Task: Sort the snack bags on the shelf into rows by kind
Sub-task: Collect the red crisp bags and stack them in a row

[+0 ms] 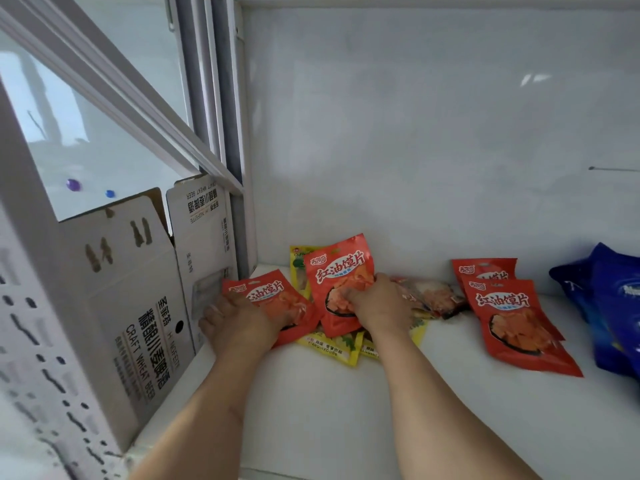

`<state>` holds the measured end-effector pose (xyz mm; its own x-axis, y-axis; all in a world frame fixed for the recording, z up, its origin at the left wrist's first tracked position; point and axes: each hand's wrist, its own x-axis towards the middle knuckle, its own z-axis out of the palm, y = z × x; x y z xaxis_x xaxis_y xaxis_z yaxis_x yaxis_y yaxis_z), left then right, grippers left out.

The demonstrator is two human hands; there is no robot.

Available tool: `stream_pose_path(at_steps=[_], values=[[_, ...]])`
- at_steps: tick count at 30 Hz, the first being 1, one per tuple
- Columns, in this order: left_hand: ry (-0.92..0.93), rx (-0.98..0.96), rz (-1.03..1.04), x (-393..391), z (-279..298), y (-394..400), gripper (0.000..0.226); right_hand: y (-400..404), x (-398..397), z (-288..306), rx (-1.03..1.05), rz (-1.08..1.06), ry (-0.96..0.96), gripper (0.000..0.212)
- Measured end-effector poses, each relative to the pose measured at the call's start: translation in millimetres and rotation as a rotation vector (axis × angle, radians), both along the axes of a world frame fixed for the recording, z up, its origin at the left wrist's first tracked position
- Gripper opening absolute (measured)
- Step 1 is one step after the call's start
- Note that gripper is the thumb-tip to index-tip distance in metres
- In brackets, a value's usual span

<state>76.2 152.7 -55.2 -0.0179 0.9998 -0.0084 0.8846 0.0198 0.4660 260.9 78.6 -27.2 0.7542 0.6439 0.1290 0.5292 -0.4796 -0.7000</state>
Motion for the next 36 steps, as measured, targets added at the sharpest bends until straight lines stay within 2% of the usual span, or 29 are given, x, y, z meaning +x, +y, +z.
stream_pose_path(at_steps=[2,6,9,14,19,23,30,34,36], values=[[0.022,-0.041,0.006,-1,0,-8,0.148,-7,-1,-1,0.026,-0.007,0.016,0.051],[0.053,0.02,-0.037,1,4,-26,0.133,-18,-2,-5,0.131,0.012,0.067,0.055],[-0.157,0.102,-0.073,6,8,-42,0.118,-28,-1,-8,0.238,0.025,0.101,0.054],[-0.396,0.231,-0.058,10,13,-67,0.096,-50,16,-10,0.344,0.056,0.227,0.035],[-0.769,0.21,-0.122,17,24,-88,0.084,-75,41,-11,0.462,0.163,0.356,0.042],[-0.922,0.166,-0.271,40,32,-112,0.083,-106,66,-7,0.502,0.177,0.337,0.029],[-0.978,0.115,-0.374,81,25,-145,0.087,-159,114,-7,0.46,0.073,0.242,0.037],[-1.003,0.023,-0.452,101,12,-157,0.07,-187,138,-11,0.436,0.02,0.229,0.025],[-0.982,0.0,-0.477,111,5,-161,0.074,-200,149,-13,0.413,-0.007,0.209,0.025]])
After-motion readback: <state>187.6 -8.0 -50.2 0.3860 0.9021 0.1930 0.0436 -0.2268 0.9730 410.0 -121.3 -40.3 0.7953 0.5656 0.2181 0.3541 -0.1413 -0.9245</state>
